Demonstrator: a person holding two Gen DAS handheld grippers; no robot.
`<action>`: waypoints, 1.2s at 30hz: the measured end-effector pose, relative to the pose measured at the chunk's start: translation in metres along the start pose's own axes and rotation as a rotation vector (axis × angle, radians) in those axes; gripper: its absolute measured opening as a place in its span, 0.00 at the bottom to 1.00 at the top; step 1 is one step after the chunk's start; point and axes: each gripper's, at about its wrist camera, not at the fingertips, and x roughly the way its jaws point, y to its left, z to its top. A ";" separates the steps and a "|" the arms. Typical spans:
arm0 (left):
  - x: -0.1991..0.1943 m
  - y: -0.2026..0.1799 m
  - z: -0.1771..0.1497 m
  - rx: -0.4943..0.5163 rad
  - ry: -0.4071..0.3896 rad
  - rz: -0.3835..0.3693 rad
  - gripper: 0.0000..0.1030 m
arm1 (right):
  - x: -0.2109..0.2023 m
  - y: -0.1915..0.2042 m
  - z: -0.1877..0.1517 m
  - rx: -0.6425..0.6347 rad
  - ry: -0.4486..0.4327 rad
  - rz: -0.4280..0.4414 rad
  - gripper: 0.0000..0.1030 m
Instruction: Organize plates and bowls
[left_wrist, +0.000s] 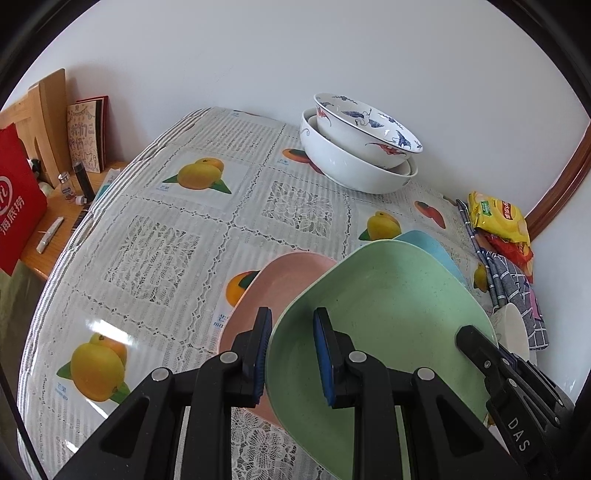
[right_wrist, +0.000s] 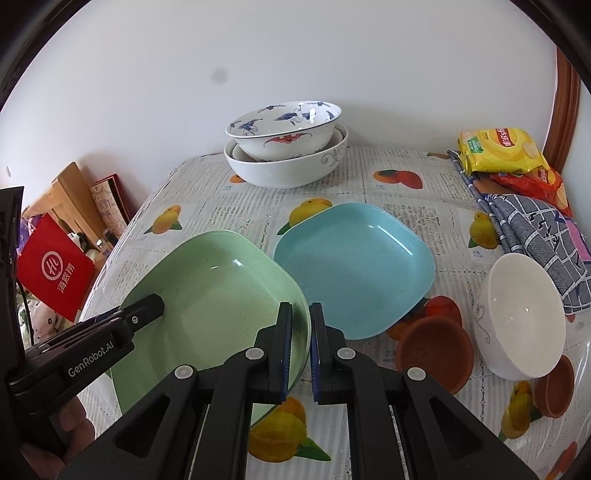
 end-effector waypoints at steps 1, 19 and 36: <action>0.001 0.002 0.000 -0.004 0.004 0.003 0.22 | 0.002 0.001 0.000 -0.004 0.003 0.002 0.09; 0.025 0.019 0.000 -0.029 0.037 0.019 0.22 | 0.038 0.011 -0.004 -0.039 0.064 0.002 0.10; 0.031 0.024 0.001 -0.026 0.059 0.020 0.22 | 0.054 0.016 -0.002 -0.077 0.085 0.004 0.11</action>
